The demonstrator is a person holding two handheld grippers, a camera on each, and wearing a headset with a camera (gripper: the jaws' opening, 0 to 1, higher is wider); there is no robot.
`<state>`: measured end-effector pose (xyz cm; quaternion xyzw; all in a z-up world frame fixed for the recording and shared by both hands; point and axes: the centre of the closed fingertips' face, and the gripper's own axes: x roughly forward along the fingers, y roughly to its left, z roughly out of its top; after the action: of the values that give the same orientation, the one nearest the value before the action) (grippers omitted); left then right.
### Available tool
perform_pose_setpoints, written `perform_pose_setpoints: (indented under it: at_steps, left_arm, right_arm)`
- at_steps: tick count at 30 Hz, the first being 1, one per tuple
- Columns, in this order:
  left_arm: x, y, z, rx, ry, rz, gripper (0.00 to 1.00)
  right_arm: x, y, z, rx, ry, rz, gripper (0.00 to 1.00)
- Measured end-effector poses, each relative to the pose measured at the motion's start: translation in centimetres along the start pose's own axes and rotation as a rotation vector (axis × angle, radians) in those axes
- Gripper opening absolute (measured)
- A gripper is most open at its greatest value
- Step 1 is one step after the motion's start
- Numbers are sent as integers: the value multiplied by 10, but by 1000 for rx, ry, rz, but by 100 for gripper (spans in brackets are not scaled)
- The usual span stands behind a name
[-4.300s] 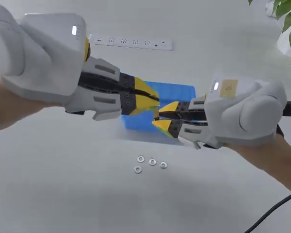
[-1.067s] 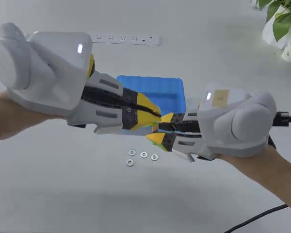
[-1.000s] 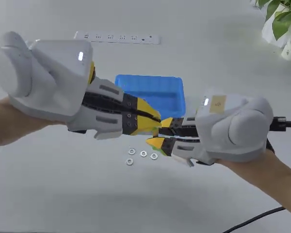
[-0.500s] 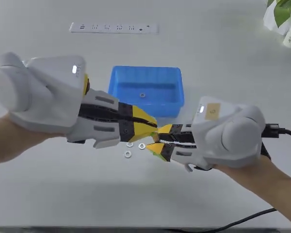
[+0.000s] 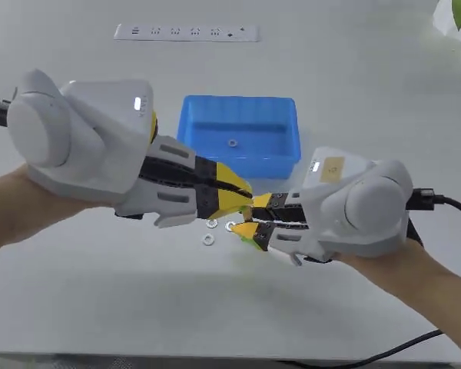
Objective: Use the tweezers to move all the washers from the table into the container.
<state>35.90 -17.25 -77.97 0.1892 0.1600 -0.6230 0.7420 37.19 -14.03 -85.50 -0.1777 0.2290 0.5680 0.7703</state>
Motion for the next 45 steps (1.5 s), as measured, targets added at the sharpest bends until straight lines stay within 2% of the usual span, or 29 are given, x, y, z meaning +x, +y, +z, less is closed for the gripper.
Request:
perform_pose_setpoints:
  at_steps: [6,19,37,45]
  left_arm:
    - [0,0,-2,-3,12,-8,5]
    - [2,1,1,-19,-1,-19,5]
    - [7,3,-3,-26,27,-16,5]
    - [7,4,-3,-58,25,-18,5]
  right_arm:
    - [4,2,-1,7,5,13,14]
    - [3,2,-4,20,9,13,14]
    - [5,-1,-11,53,18,21,14]
    - [7,-1,-12,59,22,31,14]
